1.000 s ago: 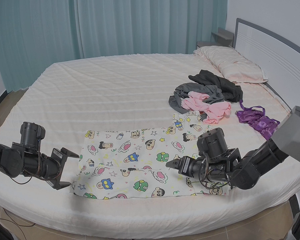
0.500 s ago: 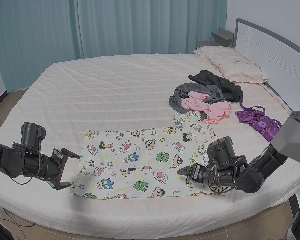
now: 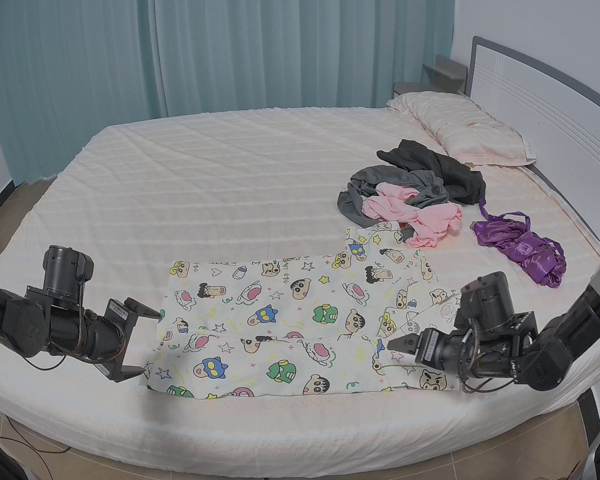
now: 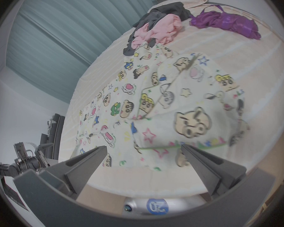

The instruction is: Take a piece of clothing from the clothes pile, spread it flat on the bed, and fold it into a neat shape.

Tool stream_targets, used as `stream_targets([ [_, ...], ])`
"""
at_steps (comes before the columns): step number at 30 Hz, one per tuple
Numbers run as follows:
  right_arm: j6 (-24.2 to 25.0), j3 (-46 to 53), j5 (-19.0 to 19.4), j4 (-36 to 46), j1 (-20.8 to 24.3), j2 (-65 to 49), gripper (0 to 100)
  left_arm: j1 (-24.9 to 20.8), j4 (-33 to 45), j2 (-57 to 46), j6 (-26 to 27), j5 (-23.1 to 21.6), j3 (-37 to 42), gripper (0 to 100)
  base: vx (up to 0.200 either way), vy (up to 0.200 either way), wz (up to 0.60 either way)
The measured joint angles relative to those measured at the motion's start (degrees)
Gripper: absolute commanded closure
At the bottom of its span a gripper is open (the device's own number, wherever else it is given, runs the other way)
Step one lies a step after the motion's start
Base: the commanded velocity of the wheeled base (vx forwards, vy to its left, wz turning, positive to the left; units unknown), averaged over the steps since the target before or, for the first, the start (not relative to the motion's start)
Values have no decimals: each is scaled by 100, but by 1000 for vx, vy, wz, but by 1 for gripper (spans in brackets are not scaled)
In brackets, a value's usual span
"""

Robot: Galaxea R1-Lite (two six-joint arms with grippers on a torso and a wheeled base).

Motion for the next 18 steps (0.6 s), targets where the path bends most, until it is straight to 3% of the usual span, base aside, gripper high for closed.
stream_targets([
  [11, -1014, 1068, 592, -16, -1075, -762, 0, -219, -7, 6, 13, -10, 91, 0, 0, 0, 0],
  [18, -1124, 1007, 801, -57, -1371, -758, 0, -388, -16, -5, 44, -16, 168, 0, 0, 0, 0],
])
